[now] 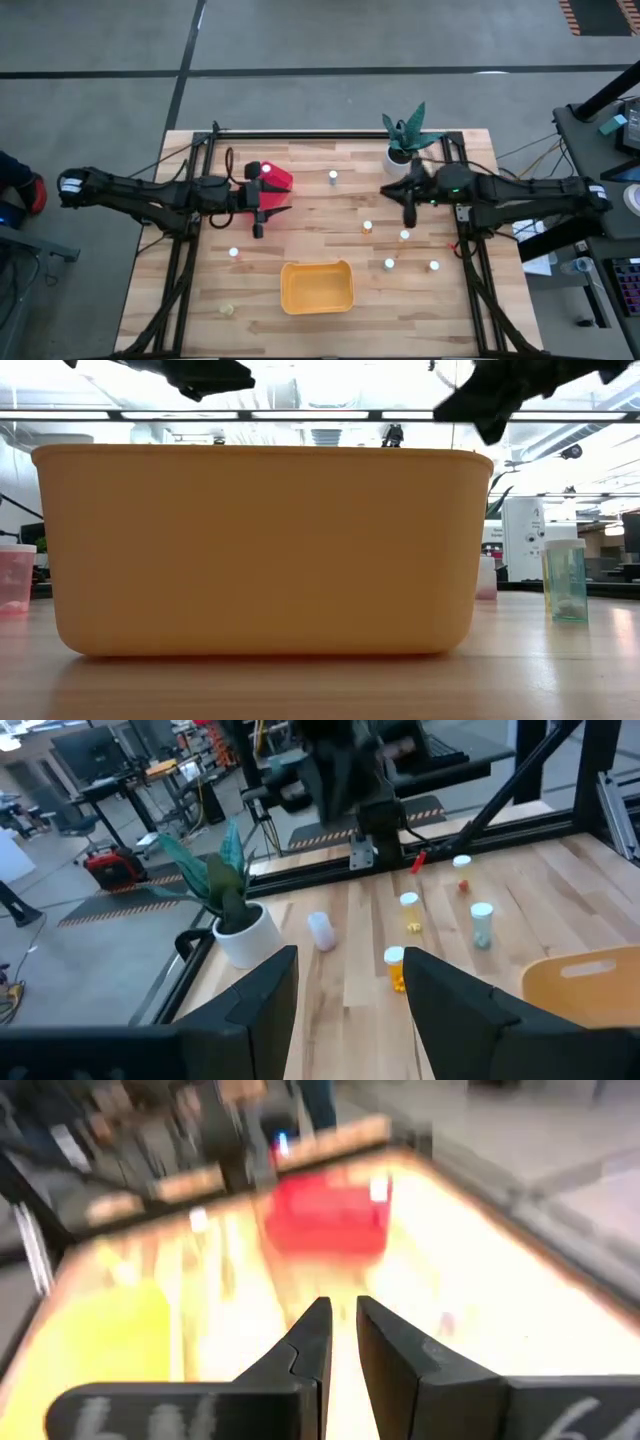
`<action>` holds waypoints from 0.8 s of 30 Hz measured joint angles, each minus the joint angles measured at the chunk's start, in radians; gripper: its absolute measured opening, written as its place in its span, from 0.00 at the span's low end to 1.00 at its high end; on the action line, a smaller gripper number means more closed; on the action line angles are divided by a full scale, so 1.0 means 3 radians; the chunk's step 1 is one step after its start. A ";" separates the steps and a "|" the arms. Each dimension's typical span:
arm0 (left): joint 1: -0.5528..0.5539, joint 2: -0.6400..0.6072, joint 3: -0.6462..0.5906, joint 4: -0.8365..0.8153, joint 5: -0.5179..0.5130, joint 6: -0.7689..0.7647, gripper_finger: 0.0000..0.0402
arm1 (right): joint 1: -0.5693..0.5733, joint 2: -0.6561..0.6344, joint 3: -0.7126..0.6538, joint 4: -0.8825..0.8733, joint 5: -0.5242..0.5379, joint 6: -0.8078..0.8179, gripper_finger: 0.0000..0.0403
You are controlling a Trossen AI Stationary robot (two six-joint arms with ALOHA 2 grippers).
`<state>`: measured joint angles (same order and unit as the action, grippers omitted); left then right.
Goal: Pick and place medicine bottles into bin by pill shape (circle, oval)
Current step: Put the orange tablet bottle into the yellow bin
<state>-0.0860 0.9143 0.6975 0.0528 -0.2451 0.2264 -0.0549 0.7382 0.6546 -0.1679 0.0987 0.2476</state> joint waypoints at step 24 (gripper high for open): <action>0.0003 -0.0049 -0.0111 -0.0032 0.0001 -0.0031 0.41 | 0.0453 0.1512 0.1318 -0.1675 0.0021 0.1583 0.11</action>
<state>-0.0853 0.8997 0.6643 0.0433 -0.2447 0.2173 0.0811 1.1917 1.0499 -0.6705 0.1050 0.7225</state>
